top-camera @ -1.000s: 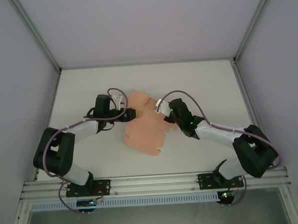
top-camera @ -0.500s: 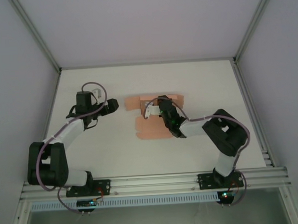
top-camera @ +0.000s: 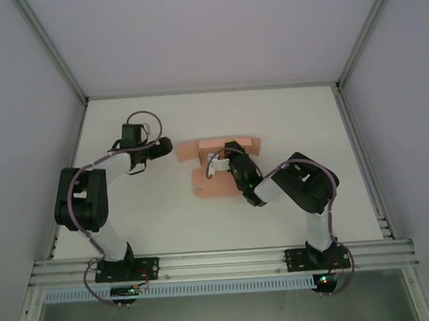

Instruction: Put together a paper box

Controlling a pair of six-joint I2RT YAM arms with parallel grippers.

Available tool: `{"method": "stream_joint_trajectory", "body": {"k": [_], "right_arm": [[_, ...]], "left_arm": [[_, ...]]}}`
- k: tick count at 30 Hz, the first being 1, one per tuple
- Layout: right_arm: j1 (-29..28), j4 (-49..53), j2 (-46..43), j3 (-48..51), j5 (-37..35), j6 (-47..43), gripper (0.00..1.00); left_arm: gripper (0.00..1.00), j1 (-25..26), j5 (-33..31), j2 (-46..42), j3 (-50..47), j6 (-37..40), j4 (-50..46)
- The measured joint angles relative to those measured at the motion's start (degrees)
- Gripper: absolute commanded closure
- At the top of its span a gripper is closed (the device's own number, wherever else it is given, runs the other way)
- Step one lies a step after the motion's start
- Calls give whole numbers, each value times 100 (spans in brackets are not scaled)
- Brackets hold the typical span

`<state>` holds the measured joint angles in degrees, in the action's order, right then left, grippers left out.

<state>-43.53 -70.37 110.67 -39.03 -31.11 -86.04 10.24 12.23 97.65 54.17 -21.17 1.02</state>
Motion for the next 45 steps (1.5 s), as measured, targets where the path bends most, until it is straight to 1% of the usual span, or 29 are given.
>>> {"method": "stream_joint_trajectory", "body": {"k": [2, 6, 11, 16, 21, 27, 31, 34, 35, 37, 42, 44, 45], "right_arm": [[-2, -61, 0, 17, 0, 2, 100], [-13, -76, 0, 22, -9, 2, 100], [-13, -74, 0, 22, -74, 4, 100], [-13, -57, 2, 22, -201, 7, 100], [-46, -55, 13, 22, -302, 24, 100], [-94, -24, 22, 22, -428, 94, 100], [-111, 46, 24, 22, -476, 175, 100], [-116, 57, 24, 20, -494, 223, 100], [-118, 70, 24, 20, -496, 236, 100], [-125, 94, 22, 9, -511, 264, 100], [-125, 208, 24, -57, -555, 354, 100], [-125, 254, 24, -83, -581, 398, 100], [-125, 282, 24, -98, -608, 415, 100]], "left_arm": [[14, 197, 114, 39, 0, 160, 190], [23, 527, 472, 83, -68, 413, 737], [35, 789, 837, 26, -577, 579, 1445], [37, 1060, 944, -44, -973, 715, 1735], [39, 1327, 966, -46, -1196, 756, 2264], [42, 1609, 883, -2, -1204, 874, 2697], [47, 1740, 791, 192, -1167, 940, 2914], [49, 1792, 726, 380, -1073, 940, 2962], [51, 1803, 706, 448, -1027, 938, 2968], [59, 1832, 632, 551, -944, 933, 2986], [82, 1915, 238, 590, -887, 881, 3108], [87, 1980, -50, 592, -876, 887, 3132], [86, 2033, -234, 603, -855, 896, 3132]]}}
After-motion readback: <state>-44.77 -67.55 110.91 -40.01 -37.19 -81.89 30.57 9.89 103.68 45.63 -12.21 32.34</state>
